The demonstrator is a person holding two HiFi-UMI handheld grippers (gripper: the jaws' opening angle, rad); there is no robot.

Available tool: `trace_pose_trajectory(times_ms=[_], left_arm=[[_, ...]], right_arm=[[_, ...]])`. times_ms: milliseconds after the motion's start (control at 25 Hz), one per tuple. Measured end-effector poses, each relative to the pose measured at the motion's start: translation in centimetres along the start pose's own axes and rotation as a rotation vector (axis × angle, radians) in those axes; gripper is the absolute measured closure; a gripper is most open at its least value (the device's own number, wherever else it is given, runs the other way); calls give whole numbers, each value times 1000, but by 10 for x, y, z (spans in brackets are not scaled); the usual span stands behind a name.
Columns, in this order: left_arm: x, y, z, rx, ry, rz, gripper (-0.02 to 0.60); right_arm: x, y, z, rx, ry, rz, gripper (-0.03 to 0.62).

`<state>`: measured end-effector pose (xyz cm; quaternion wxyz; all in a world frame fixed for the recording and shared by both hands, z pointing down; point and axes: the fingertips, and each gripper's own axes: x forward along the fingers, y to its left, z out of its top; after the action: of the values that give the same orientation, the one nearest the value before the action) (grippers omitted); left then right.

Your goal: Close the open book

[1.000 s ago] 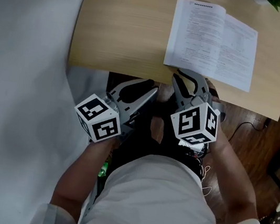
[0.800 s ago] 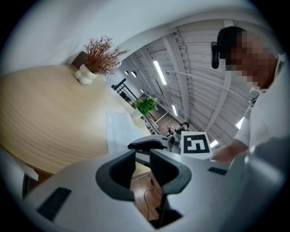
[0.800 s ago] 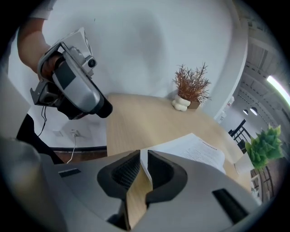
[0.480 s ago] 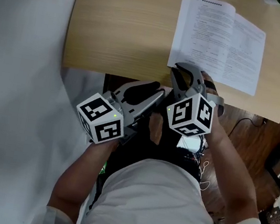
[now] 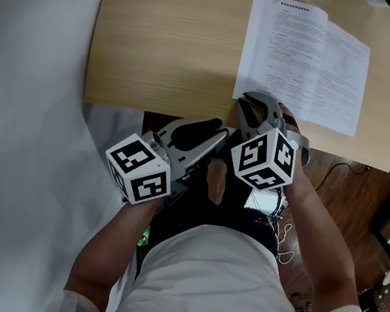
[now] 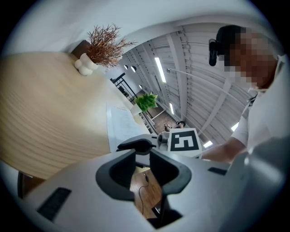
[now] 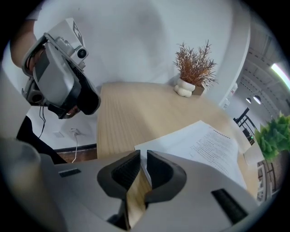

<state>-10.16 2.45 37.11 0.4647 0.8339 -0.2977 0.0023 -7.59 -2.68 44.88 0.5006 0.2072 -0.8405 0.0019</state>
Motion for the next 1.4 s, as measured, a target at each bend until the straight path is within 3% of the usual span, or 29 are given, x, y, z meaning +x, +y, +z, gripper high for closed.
trace_pose_trajectory(times_ms=[560, 720, 800, 920, 1080, 1400], left_arm=[[3, 4, 1, -11, 14, -9, 508], [3, 5, 0, -9, 17, -15, 508], [4, 5, 0, -8, 18, -18, 508], [6, 4, 2, -1, 19, -27, 508], [10, 8, 4, 10, 21, -29, 508], [14, 10, 10, 16, 21, -38, 508]], right_arm=[[-3, 0, 0, 117, -65, 98, 563], [-7, -2, 2, 113, -68, 74, 563], [-10, -3, 2, 61, -46, 36, 563], [-16, -5, 1, -132, 5, -33, 562], [-20, -3, -7, -356, 71, -32, 519], [-21, -8, -2, -343, 72, -39, 519]])
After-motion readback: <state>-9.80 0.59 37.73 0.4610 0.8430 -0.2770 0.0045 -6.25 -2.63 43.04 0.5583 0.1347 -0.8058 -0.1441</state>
